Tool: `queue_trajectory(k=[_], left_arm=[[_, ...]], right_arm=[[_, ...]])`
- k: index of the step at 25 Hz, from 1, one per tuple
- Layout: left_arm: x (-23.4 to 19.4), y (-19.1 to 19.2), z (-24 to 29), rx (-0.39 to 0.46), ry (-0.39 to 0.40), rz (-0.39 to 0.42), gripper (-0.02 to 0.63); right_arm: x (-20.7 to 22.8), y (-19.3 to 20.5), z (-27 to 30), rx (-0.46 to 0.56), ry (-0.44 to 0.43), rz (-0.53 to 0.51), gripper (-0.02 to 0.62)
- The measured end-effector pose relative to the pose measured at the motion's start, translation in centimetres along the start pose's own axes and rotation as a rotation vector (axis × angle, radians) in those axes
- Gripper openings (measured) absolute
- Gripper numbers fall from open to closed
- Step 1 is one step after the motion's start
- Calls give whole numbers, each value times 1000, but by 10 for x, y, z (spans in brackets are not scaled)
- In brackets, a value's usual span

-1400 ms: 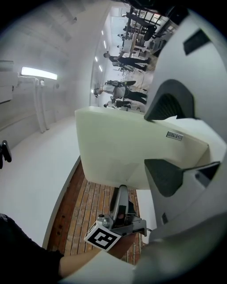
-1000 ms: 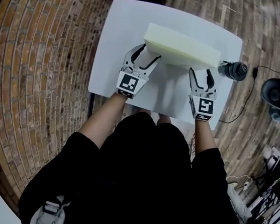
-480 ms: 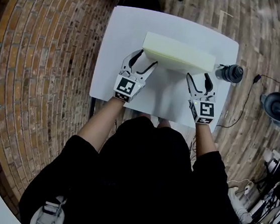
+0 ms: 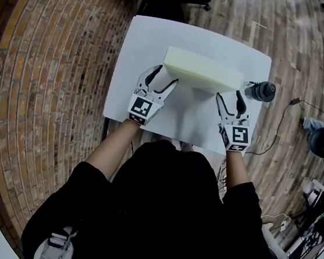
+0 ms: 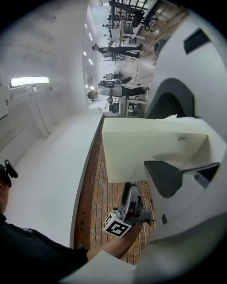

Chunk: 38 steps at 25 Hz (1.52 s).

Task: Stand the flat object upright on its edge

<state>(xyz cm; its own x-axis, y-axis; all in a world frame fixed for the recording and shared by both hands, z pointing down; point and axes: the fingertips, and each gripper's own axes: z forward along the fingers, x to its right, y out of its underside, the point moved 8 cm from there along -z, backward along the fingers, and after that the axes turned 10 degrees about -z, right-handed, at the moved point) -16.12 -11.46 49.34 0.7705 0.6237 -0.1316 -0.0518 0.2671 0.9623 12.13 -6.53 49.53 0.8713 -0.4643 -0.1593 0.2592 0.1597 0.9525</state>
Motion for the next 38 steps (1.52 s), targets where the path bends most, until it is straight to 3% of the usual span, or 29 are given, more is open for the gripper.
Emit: queue_trajectory(k=[5,13,18,28,32,38], left_arm=[[3,-12,-16,4,6,30,276],[24,-68,-40,109,38,24,274],[42,-101,-49,164,65,32,183],[70,-130,-52,168,141,18,37],[75,-132,-52,156,166,16,20],[81,-137,-48,162,184,33,20]], right_arm=[[6,-15,-15,32,0,7,299],[7,-79,-37,179,-22,14,251],[-4,-117,-43,255,-96,4,175],[-19,-145,-44,291,-182,13,55],[-24,-151,-44,289,-195,-4,11],[-27,-157,-43,286,-200,-11,8]])
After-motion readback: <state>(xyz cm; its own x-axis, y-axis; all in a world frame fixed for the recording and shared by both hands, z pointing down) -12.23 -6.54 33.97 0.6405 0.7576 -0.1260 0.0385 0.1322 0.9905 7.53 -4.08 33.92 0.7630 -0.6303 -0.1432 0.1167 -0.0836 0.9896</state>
